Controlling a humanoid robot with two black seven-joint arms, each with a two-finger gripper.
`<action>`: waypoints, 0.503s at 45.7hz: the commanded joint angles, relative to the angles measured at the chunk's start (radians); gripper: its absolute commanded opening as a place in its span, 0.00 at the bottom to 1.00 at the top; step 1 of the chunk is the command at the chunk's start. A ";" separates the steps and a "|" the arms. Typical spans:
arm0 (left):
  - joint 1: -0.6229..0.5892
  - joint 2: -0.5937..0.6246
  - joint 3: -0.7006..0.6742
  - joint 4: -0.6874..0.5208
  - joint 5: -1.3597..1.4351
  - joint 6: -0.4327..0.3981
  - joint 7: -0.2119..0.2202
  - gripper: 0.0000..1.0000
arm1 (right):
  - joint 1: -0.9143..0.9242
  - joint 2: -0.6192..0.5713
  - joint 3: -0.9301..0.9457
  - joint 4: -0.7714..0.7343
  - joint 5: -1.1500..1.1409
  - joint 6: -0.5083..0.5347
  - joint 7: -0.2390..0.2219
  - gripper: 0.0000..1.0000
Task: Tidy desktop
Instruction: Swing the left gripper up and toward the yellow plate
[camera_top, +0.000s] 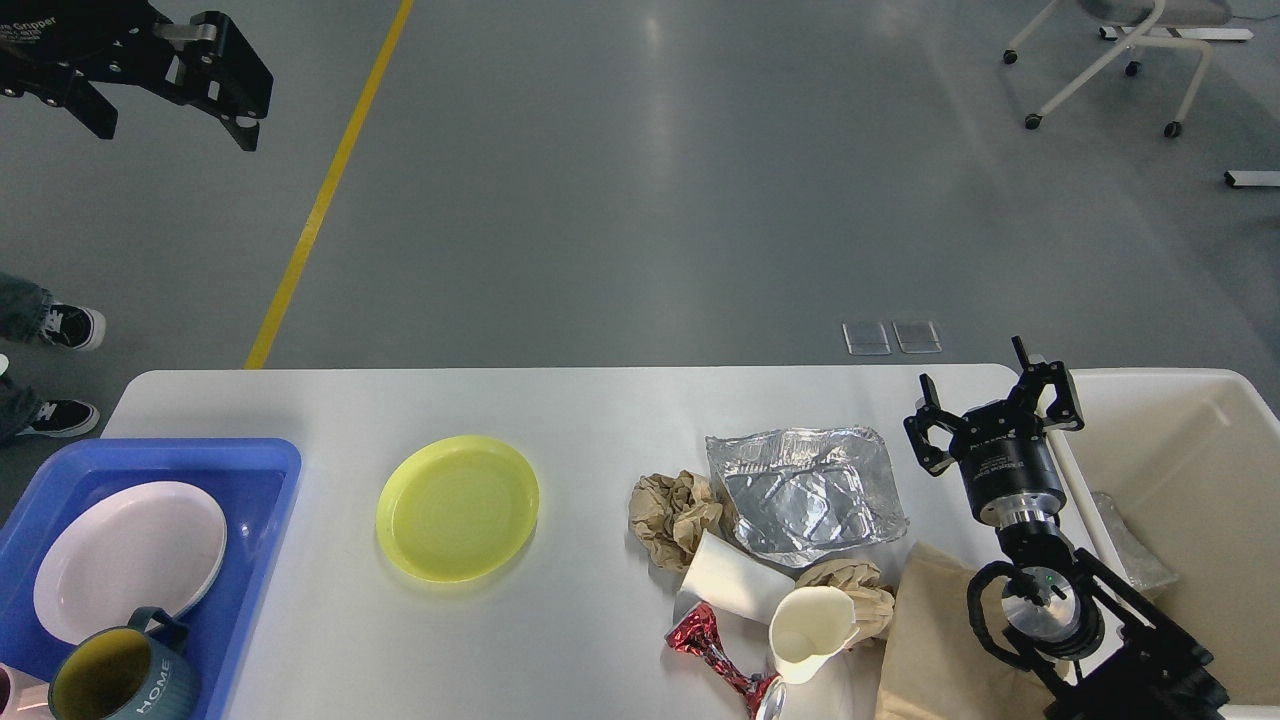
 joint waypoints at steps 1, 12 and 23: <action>-0.127 -0.067 0.040 -0.228 -0.100 0.000 0.000 0.94 | 0.000 0.000 0.000 0.000 0.000 -0.001 0.000 1.00; -0.325 -0.153 0.095 -0.561 -0.309 0.000 0.002 0.95 | 0.000 0.000 0.000 0.000 0.000 0.001 0.000 1.00; -0.319 -0.173 0.128 -0.566 -0.367 0.000 0.002 0.96 | 0.000 -0.001 0.000 0.000 0.000 -0.001 0.000 1.00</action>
